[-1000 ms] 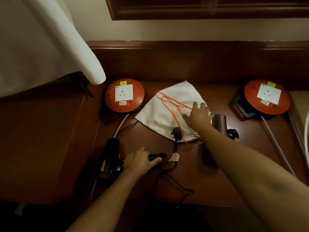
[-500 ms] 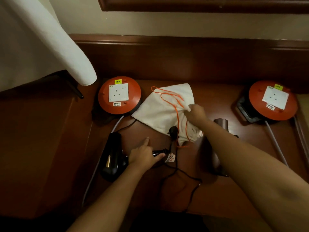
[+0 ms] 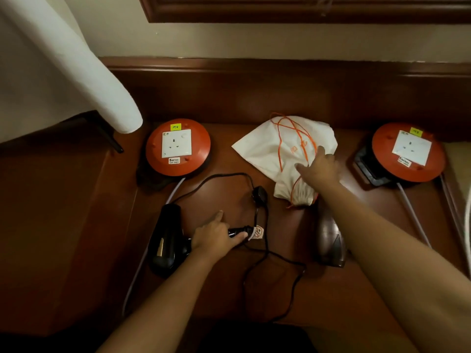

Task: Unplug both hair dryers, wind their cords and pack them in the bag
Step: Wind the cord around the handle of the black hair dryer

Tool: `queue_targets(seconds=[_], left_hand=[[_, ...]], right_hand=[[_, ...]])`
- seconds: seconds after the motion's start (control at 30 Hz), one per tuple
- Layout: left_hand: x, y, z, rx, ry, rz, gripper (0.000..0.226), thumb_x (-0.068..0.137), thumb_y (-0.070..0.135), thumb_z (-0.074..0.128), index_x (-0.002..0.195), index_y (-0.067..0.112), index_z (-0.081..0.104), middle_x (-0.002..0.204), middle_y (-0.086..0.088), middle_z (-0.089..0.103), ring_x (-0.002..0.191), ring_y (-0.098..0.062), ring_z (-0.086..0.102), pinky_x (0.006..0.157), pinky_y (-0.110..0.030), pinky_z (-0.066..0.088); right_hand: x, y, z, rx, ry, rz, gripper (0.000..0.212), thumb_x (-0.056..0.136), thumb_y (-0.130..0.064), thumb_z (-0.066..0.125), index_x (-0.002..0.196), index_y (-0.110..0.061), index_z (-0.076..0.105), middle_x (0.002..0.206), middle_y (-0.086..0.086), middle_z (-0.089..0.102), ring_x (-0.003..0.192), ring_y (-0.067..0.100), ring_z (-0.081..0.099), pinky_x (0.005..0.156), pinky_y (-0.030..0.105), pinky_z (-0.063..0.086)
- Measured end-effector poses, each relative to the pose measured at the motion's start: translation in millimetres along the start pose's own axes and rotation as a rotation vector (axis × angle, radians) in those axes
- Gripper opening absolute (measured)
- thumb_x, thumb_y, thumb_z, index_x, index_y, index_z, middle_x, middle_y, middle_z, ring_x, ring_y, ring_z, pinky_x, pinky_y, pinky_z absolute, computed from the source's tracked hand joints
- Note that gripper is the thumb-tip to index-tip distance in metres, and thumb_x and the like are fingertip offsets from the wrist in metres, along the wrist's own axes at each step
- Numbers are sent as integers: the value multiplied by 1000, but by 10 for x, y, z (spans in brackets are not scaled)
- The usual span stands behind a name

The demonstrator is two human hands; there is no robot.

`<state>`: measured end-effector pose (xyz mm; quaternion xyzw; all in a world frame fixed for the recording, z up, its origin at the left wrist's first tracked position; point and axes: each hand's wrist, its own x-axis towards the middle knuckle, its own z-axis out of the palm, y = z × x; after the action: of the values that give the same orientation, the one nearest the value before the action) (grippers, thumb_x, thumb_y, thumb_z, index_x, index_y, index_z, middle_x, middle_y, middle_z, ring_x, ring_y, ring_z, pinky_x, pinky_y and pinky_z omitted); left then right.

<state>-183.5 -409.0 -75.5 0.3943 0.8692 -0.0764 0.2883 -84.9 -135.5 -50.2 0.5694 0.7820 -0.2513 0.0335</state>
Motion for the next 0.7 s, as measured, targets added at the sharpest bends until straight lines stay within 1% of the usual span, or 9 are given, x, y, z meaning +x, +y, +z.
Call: queue_targets(seconds=[0.1, 0.17, 0.27, 0.33, 0.4, 0.5, 0.57, 0.6, 0.7], left_hand=[[-44, -27, -12, -12, 28, 0, 67, 84, 75, 37, 104, 18, 68, 151, 2, 36, 113, -23, 57, 79, -33, 45], [-103, -50, -26, -31, 56, 9, 67, 84, 75, 37, 103, 19, 68, 144, 2, 44, 109, -22, 59, 77, -33, 45], [-249, -71, -127, -62, 130, 19, 65, 83, 76, 38, 95, 19, 67, 110, -1, 64, 89, -22, 62, 68, -30, 45], [-383, -81, -222, -78, 160, 16, 63, 82, 77, 38, 91, 21, 66, 91, -1, 66, 81, -22, 63, 63, -30, 44], [-523, -82, -336, -102, 205, 25, 59, 80, 79, 39, 84, 25, 63, 81, 0, 65, 78, -23, 63, 62, -31, 45], [-727, -45, -554, -234, 327, 97, 54, 78, 78, 43, 65, 26, 51, 62, 4, 53, 65, -18, 58, 53, -29, 41], [-872, 35, -766, -288, 426, 182, 58, 78, 79, 42, 66, 23, 55, 58, 5, 49, 61, -14, 53, 50, -29, 35], [-940, 82, -886, -283, 482, 225, 64, 77, 81, 37, 71, 22, 59, 61, 4, 53, 62, -13, 53, 52, -30, 37], [-1161, 252, -1318, -261, 586, 318, 68, 77, 83, 30, 81, 23, 60, 72, 5, 59, 68, -12, 56, 59, -32, 45]], right_hand=[[-394, -20, 97, -22, 74, -105, 70, 85, -37, 61, 143, -12, 29, 147, 18, 31, 135, 38, 27, 106, 52, 28], [-742, -3, 174, 83, 57, -249, 58, 87, -25, 61, 139, -7, 40, 144, 19, 38, 133, 37, 33, 107, 47, 30], [-1204, 36, 242, 326, -83, -308, 43, 87, -10, 61, 129, -3, 53, 130, 18, 51, 120, 32, 50, 97, 32, 37], [-1430, 39, 264, 426, -186, -294, 39, 87, -5, 59, 126, -5, 56, 126, 14, 56, 117, 26, 53, 94, 25, 38], [-1601, 15, 244, 571, -272, -252, 37, 88, 0, 56, 124, -8, 57, 120, 9, 60, 115, 21, 55, 91, 21, 41], [-1851, -61, 85, 822, -417, -245, 36, 84, 3, 57, 116, -13, 58, 109, 2, 63, 109, 21, 59, 84, 18, 47], [-2027, -133, -109, 945, -491, -310, 34, 75, -14, 65, 109, -21, 61, 106, -2, 66, 105, 15, 62, 85, 21, 51], [-2097, -171, -220, 967, -513, -365, 35, 73, -19, 65, 107, -24, 62, 105, -4, 68, 102, 12, 64, 86, 23, 52], [-2223, -275, -610, 852, -492, -492, 24, 87, -12, 61, 108, -22, 62, 105, -2, 69, 100, 11, 65, 86, 26, 52]])
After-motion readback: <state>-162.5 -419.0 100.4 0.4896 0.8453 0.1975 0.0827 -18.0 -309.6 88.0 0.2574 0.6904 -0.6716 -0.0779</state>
